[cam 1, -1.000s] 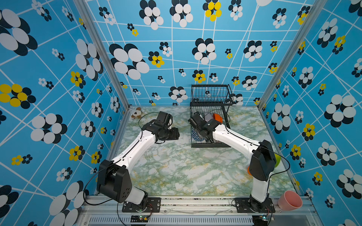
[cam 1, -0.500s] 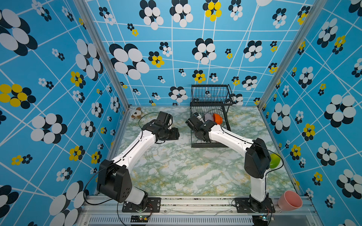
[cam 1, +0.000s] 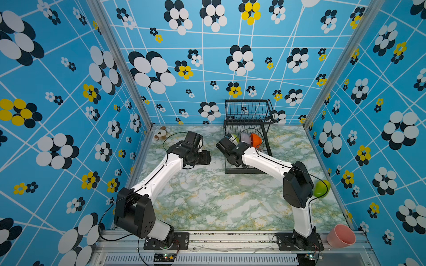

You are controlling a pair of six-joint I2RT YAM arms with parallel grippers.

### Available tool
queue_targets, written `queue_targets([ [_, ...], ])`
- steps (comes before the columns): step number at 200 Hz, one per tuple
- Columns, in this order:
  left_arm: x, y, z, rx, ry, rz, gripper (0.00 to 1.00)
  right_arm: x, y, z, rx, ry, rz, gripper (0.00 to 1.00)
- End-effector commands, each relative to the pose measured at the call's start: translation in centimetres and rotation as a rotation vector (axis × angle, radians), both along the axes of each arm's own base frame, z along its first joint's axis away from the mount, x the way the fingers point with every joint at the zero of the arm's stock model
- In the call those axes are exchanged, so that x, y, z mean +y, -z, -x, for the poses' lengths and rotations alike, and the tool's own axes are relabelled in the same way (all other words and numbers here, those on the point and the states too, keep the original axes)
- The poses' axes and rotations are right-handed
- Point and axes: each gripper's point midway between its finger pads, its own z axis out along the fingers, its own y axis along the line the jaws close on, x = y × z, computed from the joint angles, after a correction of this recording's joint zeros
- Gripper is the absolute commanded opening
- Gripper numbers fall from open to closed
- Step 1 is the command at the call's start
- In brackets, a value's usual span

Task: Load bowls into a dish rack
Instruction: Place the bowl in the dish rack.

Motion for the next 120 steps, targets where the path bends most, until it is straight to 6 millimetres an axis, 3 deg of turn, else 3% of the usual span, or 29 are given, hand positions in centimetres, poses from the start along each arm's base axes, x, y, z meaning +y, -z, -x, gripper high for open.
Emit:
queue_targets([
  [1,0.5,0.3,0.0,0.012,-0.013,-0.015,0.67,0.1,-1.6,-0.6,-0.059,0.011,0.032,0.00],
  [120,0.8,0.3,-0.1,0.010,-0.023,-0.032,0.65,0.2,-0.3,-1.1,-0.058,0.009,0.163,0.00],
])
